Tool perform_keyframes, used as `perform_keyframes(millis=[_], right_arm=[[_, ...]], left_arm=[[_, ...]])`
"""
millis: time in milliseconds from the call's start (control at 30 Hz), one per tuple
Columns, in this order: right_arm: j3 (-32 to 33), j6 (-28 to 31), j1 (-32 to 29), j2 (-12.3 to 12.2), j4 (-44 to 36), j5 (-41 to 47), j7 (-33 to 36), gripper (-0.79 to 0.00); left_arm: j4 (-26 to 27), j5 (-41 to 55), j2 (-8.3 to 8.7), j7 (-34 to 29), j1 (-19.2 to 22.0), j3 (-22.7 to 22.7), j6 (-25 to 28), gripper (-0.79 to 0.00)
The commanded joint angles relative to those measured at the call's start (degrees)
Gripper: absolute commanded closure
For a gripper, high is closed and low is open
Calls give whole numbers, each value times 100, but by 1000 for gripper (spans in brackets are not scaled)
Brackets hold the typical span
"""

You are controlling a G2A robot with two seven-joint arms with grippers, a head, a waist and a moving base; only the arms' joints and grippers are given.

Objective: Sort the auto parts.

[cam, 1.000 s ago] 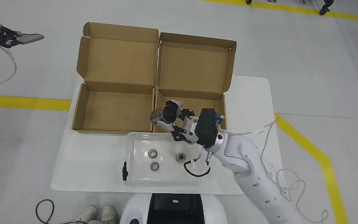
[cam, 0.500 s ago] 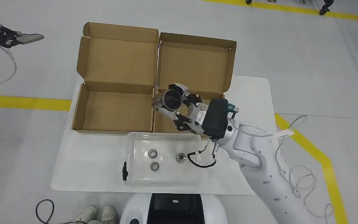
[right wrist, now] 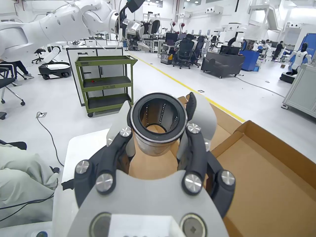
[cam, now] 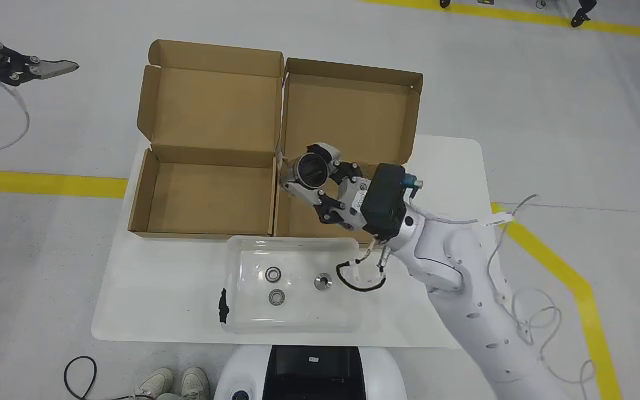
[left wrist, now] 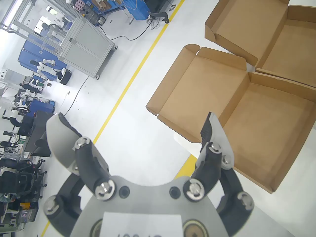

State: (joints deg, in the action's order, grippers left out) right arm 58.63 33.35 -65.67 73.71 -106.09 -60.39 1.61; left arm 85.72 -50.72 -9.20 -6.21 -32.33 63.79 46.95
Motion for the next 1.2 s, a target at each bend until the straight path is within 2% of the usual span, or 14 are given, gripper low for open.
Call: perform_keyframes(millis=[0, 300, 467, 700, 1000, 1167], right_arm=[[-1, -4, -103, -12, 93, -26, 65, 0], [144, 140, -629, -112, 737, -318, 243, 0], [324, 292, -945, -202, 766, -685, 328, 0], [-63, 286, -339, -114, 1464, -804, 535, 0], [-439, 121, 188, 30, 2100, -874, -118, 0], [-457, 101, 224, 39, 2152, -894, -166, 0]], left_arm=[[0, 0, 0, 0, 0, 0, 0, -785], [0, 0, 0, 0, 0, 0, 0, -785], [0, 0, 0, 0, 0, 0, 0, -785], [0, 0, 0, 0, 0, 0, 0, -785], [0, 0, 0, 0, 0, 0, 0, -785], [0, 0, 0, 0, 0, 0, 0, -785]])
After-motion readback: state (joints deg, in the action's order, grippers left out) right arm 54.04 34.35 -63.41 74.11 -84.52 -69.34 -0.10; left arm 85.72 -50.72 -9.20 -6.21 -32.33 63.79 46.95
